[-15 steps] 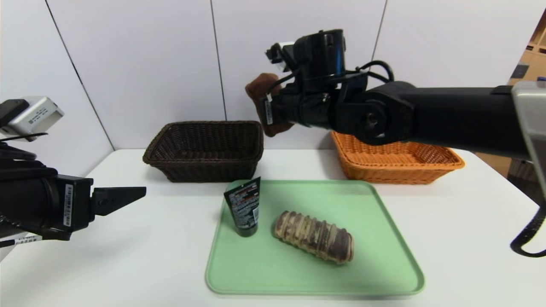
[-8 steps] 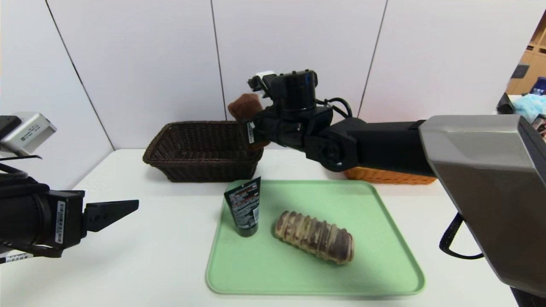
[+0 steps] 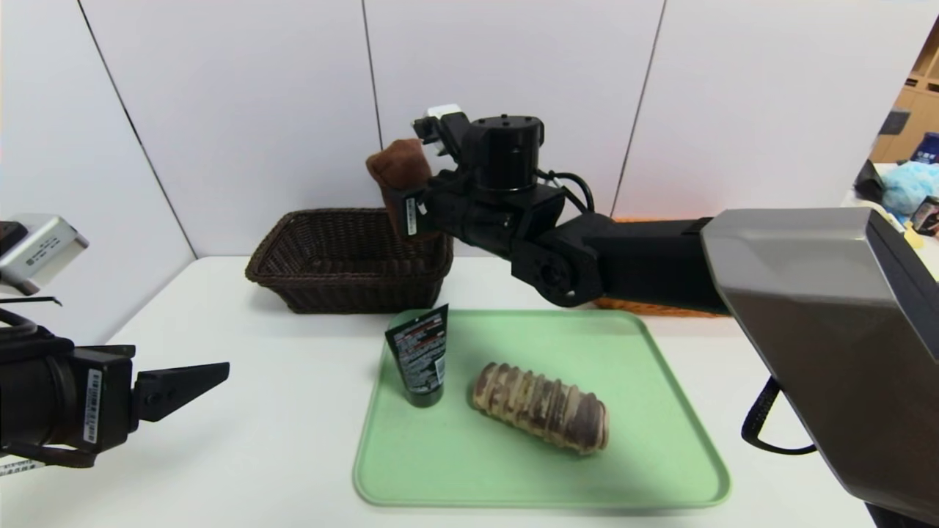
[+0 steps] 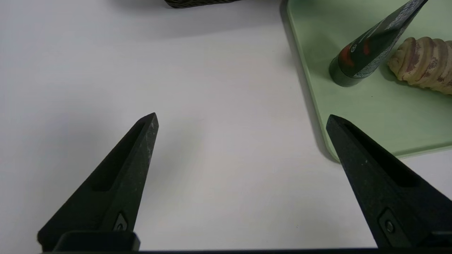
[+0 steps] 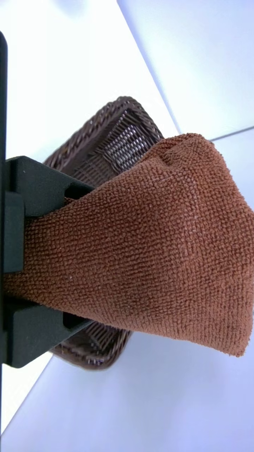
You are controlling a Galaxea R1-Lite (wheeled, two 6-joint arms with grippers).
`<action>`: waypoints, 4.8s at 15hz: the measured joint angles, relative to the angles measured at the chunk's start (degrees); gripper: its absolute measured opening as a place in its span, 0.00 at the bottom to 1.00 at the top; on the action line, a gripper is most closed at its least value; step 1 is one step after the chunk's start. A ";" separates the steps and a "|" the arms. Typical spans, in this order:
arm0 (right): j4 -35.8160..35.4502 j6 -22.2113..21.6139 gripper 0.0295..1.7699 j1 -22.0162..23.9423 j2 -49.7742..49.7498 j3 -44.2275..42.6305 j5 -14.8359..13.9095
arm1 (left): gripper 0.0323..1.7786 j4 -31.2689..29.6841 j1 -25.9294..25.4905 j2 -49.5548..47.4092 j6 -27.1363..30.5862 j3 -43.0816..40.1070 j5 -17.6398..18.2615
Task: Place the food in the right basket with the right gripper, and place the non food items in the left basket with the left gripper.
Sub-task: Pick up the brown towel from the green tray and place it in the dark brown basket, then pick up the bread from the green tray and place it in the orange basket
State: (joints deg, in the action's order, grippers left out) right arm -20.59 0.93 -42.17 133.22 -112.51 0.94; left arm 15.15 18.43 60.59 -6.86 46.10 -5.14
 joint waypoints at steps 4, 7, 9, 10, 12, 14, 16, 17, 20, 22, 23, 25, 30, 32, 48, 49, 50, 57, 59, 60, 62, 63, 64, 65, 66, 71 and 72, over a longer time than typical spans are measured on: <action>-1.67 0.83 0.47 0.13 1.21 0.00 -0.04 | 0.95 -0.02 -0.07 -0.32 0.06 -0.30 -0.50; -2.45 0.74 0.63 0.77 2.17 0.00 0.00 | 0.95 -0.16 -0.07 -0.39 0.09 -0.88 -0.50; -2.41 0.69 0.71 1.18 2.52 0.00 0.02 | 0.95 -0.20 -0.07 -0.43 0.09 -1.18 -0.52; -2.39 0.69 0.74 1.24 2.61 0.00 -0.01 | 0.95 -0.22 -0.07 -0.43 0.06 -1.23 -0.50; -2.45 0.72 0.79 1.32 2.73 0.00 0.07 | 0.95 -0.22 -0.07 -0.48 0.06 -1.24 -0.52; -2.50 0.69 0.82 1.29 2.73 0.00 0.46 | 0.95 -0.16 -0.07 -0.56 0.06 -1.24 -0.52; -2.50 0.69 0.86 1.27 2.76 0.00 0.62 | 0.95 -0.13 -0.07 -0.74 0.06 -1.32 -0.52; -2.50 0.74 0.87 1.22 2.76 0.00 0.62 | 0.95 -0.13 -0.07 -0.85 0.06 -1.35 -0.52; -3.22 1.08 0.90 1.02 2.72 0.00 0.62 | 0.95 -0.11 -0.07 -1.11 0.11 -1.87 -0.52; -5.73 1.28 0.91 0.94 2.54 0.00 0.57 | 0.95 -0.16 -0.07 -1.33 0.15 -2.15 -0.50; -6.58 1.57 0.92 0.90 2.17 0.00 0.22 | 0.95 -0.24 -0.07 -1.39 0.12 -2.12 -0.52; -6.39 2.57 0.93 1.01 0.40 0.05 -1.67 | 0.95 -0.44 -0.05 -1.39 0.20 -1.23 -0.52; 0.50 4.80 0.95 3.08 -9.19 0.35 -4.77 | 0.95 -0.13 1.77 -0.69 0.85 3.51 -0.44; 4.83 4.85 0.95 3.89 -14.81 1.62 -6.64 | 0.95 -0.27 3.56 0.84 0.83 5.00 -0.37; 50.58 5.61 0.96 22.11 -64.98 48.07 -12.20 | 0.95 0.24 10.53 7.96 0.12 10.97 -0.48; 50.71 5.30 0.96 22.80 -66.13 48.97 -12.18 | 0.95 0.48 11.12 8.34 0.09 11.72 -0.52; 50.76 5.08 0.96 23.10 -67.07 49.47 -12.12 | 0.95 0.59 11.67 8.84 0.06 12.28 -0.52; 50.71 5.02 0.96 20.85 -69.47 51.37 -10.75 | 0.95 0.52 14.14 11.11 -1.27 12.36 -0.44; 50.60 4.97 0.96 17.12 -68.50 51.79 -8.77 | 0.95 0.57 14.36 11.04 -1.40 12.24 -0.44; 50.43 4.97 0.96 15.13 -67.56 51.90 -8.18 | 0.95 0.61 14.42 10.87 -1.43 12.04 -0.41; 49.77 4.97 0.96 11.14 -64.70 51.79 -7.85 | 0.95 0.66 14.42 10.11 -1.67 11.17 -0.44; 49.12 5.00 0.96 9.40 -62.96 51.59 -7.83 | 0.95 0.66 14.42 9.67 -2.00 10.59 -0.45; 48.37 5.05 0.96 8.07 -61.06 51.43 -7.79 | 0.95 0.77 14.40 9.14 -2.34 9.96 -0.52; 47.40 5.11 0.96 7.06 -58.92 51.24 -7.74 | 0.95 0.77 14.25 8.59 -2.61 9.37 -0.61; 46.03 5.19 0.96 6.21 -56.38 51.07 -7.61 | 0.95 0.89 14.09 8.01 -2.86 8.96 -0.85; 40.11 5.40 0.96 3.19 -42.86 49.92 -5.92 | 0.95 2.18 10.89 4.73 -3.30 8.50 -2.18; 39.22 5.44 0.96 2.84 -40.11 49.27 -5.79 | 0.95 2.21 9.70 3.96 -3.28 8.28 -2.18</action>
State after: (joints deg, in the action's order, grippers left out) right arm 18.63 6.36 -39.33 93.11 -63.23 -4.85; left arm 17.36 28.14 64.55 -10.14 54.38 -7.33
